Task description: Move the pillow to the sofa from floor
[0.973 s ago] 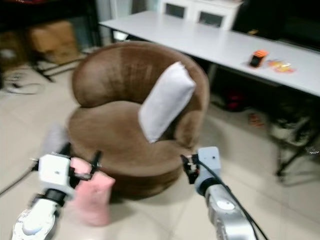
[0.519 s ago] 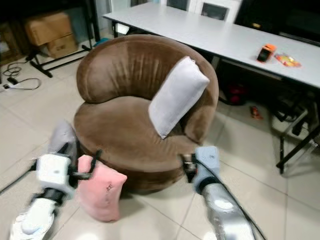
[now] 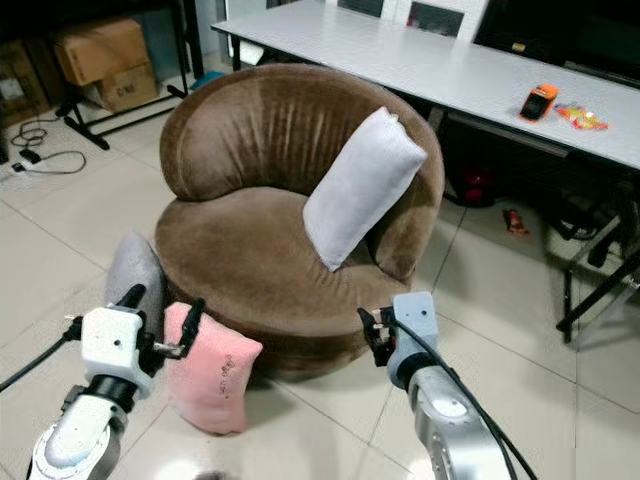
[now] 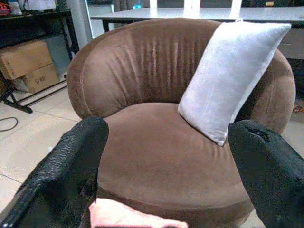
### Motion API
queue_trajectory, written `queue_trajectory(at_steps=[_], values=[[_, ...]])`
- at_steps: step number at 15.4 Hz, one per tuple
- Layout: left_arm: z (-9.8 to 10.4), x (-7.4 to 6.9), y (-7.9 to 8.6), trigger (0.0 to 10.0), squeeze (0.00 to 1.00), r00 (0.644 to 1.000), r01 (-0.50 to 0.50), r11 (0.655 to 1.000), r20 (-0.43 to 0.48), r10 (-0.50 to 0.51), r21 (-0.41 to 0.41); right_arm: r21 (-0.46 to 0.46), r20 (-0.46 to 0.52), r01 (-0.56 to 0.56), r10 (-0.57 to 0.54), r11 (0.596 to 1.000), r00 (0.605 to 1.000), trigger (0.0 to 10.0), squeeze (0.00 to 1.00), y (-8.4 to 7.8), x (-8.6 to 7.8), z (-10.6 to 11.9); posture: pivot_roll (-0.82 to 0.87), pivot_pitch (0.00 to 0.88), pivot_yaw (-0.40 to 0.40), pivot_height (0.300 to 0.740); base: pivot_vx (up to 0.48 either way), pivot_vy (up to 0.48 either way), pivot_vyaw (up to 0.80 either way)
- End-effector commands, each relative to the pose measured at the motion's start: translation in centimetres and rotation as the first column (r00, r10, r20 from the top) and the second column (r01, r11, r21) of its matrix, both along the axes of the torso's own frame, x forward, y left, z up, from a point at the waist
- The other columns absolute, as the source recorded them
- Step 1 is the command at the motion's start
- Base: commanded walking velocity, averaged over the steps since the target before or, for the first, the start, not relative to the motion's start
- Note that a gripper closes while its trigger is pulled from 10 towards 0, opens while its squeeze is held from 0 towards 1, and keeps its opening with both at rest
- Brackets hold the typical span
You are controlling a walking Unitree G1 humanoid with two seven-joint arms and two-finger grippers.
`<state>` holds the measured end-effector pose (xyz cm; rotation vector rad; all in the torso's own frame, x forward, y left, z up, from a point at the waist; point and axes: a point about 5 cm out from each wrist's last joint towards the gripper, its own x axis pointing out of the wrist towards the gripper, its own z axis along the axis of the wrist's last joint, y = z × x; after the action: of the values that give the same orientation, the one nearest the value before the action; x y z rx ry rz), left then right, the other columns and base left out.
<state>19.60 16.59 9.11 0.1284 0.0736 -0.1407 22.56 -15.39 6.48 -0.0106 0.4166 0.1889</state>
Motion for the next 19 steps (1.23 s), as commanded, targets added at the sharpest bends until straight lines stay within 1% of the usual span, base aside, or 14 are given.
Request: queue_trajectory(at_steps=[1, 5, 8, 10, 12, 15, 17, 19], values=[[-0.02, 0.13, 0.12, 10.0, 0.00, 1.000, 0.004, 1.000, -0.005, -0.004, 0.000, -0.008, 0.001, 0.000, 0.000, 1.000, 1.000, 10.0, 0.00, -0.02, 0.07, -0.09, -0.01, 0.000, -0.052, 0.740, 0.000, 0.431, 0.00], [-0.04, 0.21, 0.23, 10.0, 0.00, 1.000, 0.008, 1.000, -0.006, -0.008, 0.006, -0.008, 0.000, -0.002, 0.002, 1.000, 1.000, 10.0, 0.00, 0.00, 0.00, -0.17, -0.01, 0.000, -0.048, 0.740, 0.000, 0.421, 0.00], [0.09, 0.30, 0.19, 10.0, 0.00, 1.000, 0.011, 1.000, 0.004, -0.011, 0.010, -0.007, 0.001, -0.002, 0.002, 1.000, 1.000, 10.0, 0.00, 0.02, -0.01, -0.23, -0.01, 0.000, -0.046, 0.740, 0.000, 0.000, 0.00], [0.13, 0.34, 0.21, 10.0, 0.00, 1.000, 0.016, 1.000, 0.006, -0.016, -0.001, -0.029, 0.010, -0.026, 0.026, 0.999, 1.000, 10.0, 0.00, 0.16, 0.02, -0.14, -0.01, 0.000, -0.046, 0.740, 0.000, 0.000, 0.00], [0.29, 0.31, 0.24, 10.0, 0.00, 1.000, 0.023, 1.000, 0.015, -0.023, -0.015, -0.044, 0.015, -0.056, 0.057, 0.997, 0.998, 10.0, 0.00, 0.47, 0.02, -0.06, -0.01, 0.000, -0.046, 0.740, 0.304, 0.000, 0.80], [0.28, 0.32, 0.20, 10.0, 0.00, 1.000, 0.030, 0.999, 0.011, -0.029, -0.015, -0.035, 0.014, -0.045, 0.045, 0.998, 0.999, 10.0, 0.00, 0.48, 0.06, -0.09, 0.00, 0.000, -0.045, 0.740, 0.390, 0.000, 0.80], [0.25, 0.35, 0.35, 10.0, 0.00, 1.000, 0.024, 1.000, 0.006, -0.023, -0.018, -0.008, 0.017, 0.024, -0.024, 1.000, 1.000, 10.0, 0.00, -0.04, 0.35, -0.08, -0.01, 0.000, -0.038, 0.740, 0.398, 0.000, 0.00], [0.24, 0.36, 0.38, 10.0, 0.00, 1.000, 0.023, 1.000, 0.006, -0.023, -0.019, -0.006, 0.020, 0.031, -0.031, 0.999, 0.999, 10.0, 0.00, -0.08, 0.43, -0.03, -0.01, 0.000, -0.038, 0.740, 0.398, 0.000, 0.00]])
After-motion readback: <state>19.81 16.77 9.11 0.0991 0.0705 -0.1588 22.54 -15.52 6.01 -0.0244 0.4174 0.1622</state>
